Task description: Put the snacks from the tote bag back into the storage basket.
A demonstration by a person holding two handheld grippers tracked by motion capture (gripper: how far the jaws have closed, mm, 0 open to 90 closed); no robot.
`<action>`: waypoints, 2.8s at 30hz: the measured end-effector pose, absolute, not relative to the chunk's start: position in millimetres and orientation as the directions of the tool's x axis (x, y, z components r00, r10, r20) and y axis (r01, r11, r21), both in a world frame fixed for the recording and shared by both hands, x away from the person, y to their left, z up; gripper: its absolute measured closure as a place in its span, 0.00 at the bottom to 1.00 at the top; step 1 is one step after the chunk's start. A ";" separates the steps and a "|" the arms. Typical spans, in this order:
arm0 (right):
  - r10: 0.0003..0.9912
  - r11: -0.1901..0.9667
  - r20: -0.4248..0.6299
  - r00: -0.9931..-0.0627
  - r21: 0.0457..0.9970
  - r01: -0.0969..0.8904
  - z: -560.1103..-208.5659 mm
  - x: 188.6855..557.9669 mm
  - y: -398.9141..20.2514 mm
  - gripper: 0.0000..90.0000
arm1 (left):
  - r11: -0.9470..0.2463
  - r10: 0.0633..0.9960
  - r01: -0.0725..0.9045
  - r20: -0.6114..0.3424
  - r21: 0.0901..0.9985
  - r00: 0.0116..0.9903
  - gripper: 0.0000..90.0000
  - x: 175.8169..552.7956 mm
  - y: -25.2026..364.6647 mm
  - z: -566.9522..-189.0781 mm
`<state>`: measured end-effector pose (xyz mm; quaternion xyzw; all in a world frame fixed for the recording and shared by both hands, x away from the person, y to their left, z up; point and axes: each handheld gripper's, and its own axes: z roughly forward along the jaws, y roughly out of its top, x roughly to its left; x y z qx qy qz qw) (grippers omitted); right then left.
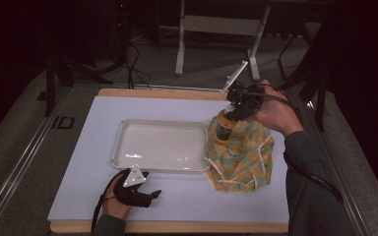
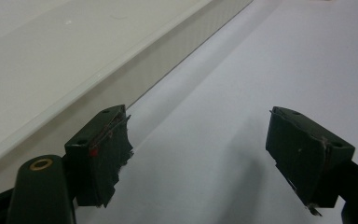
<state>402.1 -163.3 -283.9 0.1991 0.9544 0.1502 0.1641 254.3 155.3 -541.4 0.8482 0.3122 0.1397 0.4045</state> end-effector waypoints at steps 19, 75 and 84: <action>0.387 0.886 -0.241 -0.890 0.366 0.286 -283.9 399.5 -151.2 0.65 | -0.478 0.643 0.417 -0.015 0.773 0.766 0.24 254.3 155.2 -541.5; 0.208 0.928 -0.220 -0.953 0.354 0.120 -314.5 380.8 -93.1 0.65 | -0.482 0.640 0.411 -0.009 0.774 0.768 0.24 253.7 155.3 -541.3; 0.196 0.931 -0.210 -0.958 0.348 0.114 -324.4 376.3 -86.6 0.65 | -0.482 0.640 0.411 -0.008 0.774 0.768 0.24 253.6 155.2 -541.3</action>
